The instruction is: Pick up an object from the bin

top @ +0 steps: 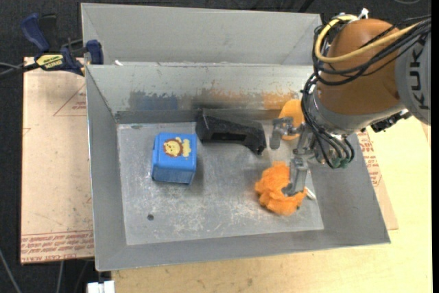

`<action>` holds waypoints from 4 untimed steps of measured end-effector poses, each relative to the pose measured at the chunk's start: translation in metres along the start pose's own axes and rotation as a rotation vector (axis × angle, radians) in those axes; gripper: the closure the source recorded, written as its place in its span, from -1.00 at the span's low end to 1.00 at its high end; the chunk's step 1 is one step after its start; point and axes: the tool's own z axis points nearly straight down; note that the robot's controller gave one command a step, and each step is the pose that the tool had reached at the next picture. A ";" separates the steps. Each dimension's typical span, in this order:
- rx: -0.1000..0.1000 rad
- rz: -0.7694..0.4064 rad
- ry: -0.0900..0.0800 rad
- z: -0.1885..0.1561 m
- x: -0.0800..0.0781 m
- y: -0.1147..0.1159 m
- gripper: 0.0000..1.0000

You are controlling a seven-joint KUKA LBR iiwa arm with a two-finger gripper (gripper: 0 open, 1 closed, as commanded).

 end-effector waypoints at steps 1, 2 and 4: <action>0.000 -0.001 -0.008 -0.004 -0.001 0.000 -1.00; 0.000 -0.092 -0.010 0.048 0.009 -0.025 -1.00; 0.001 -0.301 -0.014 0.098 0.046 -0.036 -1.00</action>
Offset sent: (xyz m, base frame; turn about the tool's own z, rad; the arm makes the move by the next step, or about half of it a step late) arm -0.0325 -0.0736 -0.1513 -0.2632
